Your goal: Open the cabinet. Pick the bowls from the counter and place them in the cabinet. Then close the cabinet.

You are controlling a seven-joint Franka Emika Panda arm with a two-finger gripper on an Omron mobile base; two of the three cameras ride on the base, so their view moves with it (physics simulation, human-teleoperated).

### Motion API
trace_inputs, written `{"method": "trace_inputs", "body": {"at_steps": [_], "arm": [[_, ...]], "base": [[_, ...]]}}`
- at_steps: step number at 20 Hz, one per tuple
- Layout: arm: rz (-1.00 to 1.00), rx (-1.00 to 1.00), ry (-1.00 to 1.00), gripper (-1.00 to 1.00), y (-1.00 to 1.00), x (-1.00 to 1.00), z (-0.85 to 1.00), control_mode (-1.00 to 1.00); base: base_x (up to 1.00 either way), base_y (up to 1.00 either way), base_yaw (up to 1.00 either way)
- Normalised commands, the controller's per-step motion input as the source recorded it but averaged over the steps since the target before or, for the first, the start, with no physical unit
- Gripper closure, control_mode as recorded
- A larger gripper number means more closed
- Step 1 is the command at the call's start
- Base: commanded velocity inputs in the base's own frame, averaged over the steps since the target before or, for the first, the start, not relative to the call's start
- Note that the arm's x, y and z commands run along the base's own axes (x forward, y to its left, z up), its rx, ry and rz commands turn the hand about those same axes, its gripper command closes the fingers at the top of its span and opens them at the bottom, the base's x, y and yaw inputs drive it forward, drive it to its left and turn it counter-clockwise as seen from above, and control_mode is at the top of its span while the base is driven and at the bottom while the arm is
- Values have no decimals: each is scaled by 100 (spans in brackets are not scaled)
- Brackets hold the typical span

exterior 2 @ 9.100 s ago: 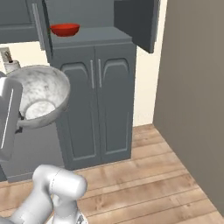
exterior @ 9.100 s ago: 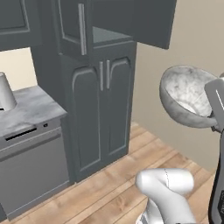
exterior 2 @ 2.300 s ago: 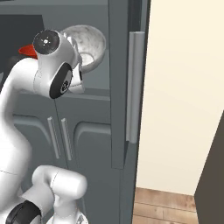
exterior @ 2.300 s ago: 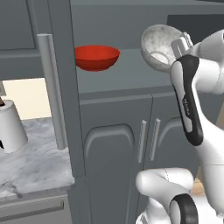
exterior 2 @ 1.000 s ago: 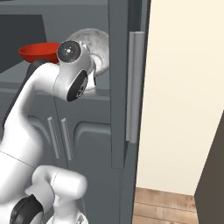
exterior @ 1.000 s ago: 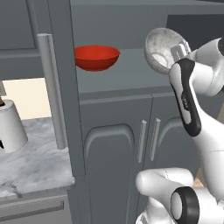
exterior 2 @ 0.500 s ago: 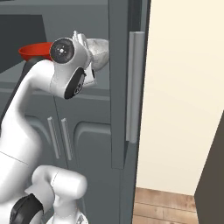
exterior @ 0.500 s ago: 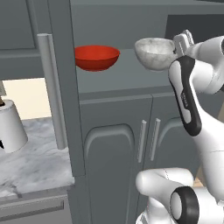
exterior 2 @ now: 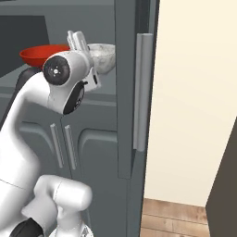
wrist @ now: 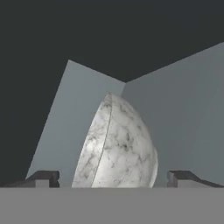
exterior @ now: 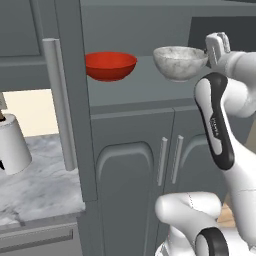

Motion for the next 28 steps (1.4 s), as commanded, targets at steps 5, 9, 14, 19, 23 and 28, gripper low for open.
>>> {"method": "trace_inputs", "body": {"at_steps": [5,9,14,19,23,28], "arm": [[0,0,2,-100,0,-43,34,-100],[0,0,2,-100,0,-38,28,-100],[0,0,0,-100,0,-58,8,-100],[0,0,-4,-100,0,-73,0,-100],[0,0,-11,-100,1,-73,0,-100],[0,0,7,-100,16,-44,0,-100]], "base": [[0,0,0],[0,0,0],[0,0,0],[0,0,0],[0,0,0],[0,0,0]]}}
